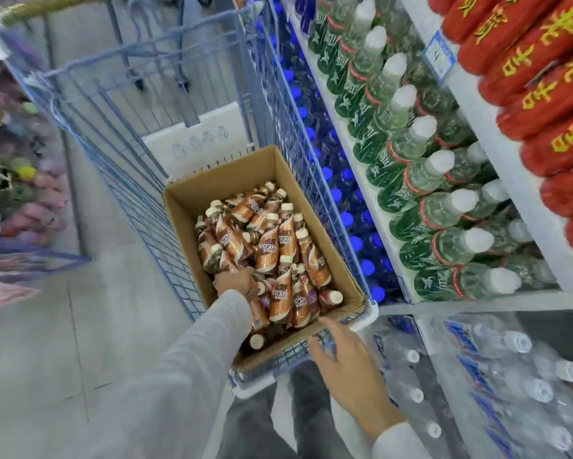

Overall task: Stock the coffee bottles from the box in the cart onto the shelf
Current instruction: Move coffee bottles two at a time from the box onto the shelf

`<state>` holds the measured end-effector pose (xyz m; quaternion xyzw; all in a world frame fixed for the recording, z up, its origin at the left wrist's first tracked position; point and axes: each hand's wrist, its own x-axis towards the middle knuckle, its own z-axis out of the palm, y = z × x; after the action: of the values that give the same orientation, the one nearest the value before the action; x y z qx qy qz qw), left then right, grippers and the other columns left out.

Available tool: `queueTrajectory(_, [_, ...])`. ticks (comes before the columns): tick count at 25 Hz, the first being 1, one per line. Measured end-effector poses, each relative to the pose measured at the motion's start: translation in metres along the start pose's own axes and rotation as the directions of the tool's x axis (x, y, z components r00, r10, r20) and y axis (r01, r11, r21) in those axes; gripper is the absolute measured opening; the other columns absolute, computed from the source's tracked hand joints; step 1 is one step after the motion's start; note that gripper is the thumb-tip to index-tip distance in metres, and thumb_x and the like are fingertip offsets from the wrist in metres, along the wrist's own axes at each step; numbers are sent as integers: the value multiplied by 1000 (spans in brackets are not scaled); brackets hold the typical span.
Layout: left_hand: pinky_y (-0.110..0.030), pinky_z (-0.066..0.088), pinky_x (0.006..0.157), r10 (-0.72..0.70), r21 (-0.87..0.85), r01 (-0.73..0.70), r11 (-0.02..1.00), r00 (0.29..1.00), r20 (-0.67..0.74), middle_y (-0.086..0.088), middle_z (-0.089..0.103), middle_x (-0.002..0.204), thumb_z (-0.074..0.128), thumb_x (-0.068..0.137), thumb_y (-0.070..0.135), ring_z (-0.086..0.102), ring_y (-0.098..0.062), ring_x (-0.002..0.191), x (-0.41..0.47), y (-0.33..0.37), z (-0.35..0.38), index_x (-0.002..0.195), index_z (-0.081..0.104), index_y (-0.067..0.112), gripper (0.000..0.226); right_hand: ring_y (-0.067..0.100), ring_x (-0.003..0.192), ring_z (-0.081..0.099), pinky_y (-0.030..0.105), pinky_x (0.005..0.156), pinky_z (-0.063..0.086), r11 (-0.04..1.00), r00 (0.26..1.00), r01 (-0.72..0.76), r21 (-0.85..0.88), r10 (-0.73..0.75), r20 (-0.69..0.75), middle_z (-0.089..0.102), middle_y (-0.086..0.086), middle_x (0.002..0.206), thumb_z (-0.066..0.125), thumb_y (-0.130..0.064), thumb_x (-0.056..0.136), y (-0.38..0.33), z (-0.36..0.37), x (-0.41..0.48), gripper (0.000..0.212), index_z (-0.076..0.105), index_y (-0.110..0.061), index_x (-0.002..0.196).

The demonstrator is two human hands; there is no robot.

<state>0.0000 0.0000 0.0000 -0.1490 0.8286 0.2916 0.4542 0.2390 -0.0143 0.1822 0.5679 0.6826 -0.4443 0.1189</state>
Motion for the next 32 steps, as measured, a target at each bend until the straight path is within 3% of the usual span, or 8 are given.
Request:
queueTrajectory(2, [-35,57,75,34,-51,-33,998,999,2,-12,63,129,83,63,38,64,-33,104,-12,5,-9,136,51,2,88,8,144,34,30,114,33,1000,1000,3,21,-3,4,39,-16,156,46,-54,100,5,1,8,54,39,-35,150])
queueTrajectory(5, [-45,57,91,69,-192,-50,980,993,93,-8,73,111,78,61,49,69,-29,96,-44,-7,-37,124,62,8,77,11,140,40,34,112,38,999,999,-17,48,15,40,44,-13,152,48,-53,99,9,6,21,53,43,-33,148])
queueTrajectory(8, [-44,60,85,140,-356,-56,933,967,214,-8,78,96,78,77,28,74,-27,87,-95,-32,-70,112,66,11,41,15,129,51,36,105,44,985,993,-98,145,86,83,55,-10,140,53,-48,97,3,19,45,46,50,-30,139])
queueTrajectory(13, [-52,59,88,144,-378,-35,925,954,263,-11,76,106,80,66,29,72,-37,99,-145,-81,-111,117,63,18,56,24,114,56,34,96,42,911,955,-290,295,253,155,61,2,127,64,-27,90,-13,52,111,42,52,-16,129])
queueTrajectory(17, [-48,59,83,158,-371,-46,927,948,277,-11,75,108,79,68,30,72,-35,99,-159,-94,-124,120,63,20,56,33,135,45,42,113,38,853,910,-414,317,377,171,43,13,152,69,-24,81,-19,85,164,80,31,-10,150])
queueTrajectory(20, [-48,60,82,160,-362,-53,931,949,272,-14,74,111,80,69,30,71,-37,101,-157,-93,-130,122,62,20,57,36,145,30,45,116,33,793,851,-525,310,487,195,20,17,161,77,-32,83,-30,101,177,103,9,-11,158])
queueTrajectory(25, [-42,61,76,163,-365,-69,928,958,235,-8,75,108,77,82,20,73,-30,97,-153,-87,-136,121,62,21,42,37,143,31,44,115,30,789,873,-471,395,480,84,23,18,159,81,-26,81,-23,108,172,99,18,-12,155])
queueTrajectory(32, [-36,60,70,194,-326,-100,940,943,270,-8,74,108,79,64,35,73,-28,95,-162,-82,-139,121,61,23,62,38,142,35,43,115,31,816,884,-446,367,466,39,28,18,158,86,-33,75,-17,109,168,107,19,-10,155])
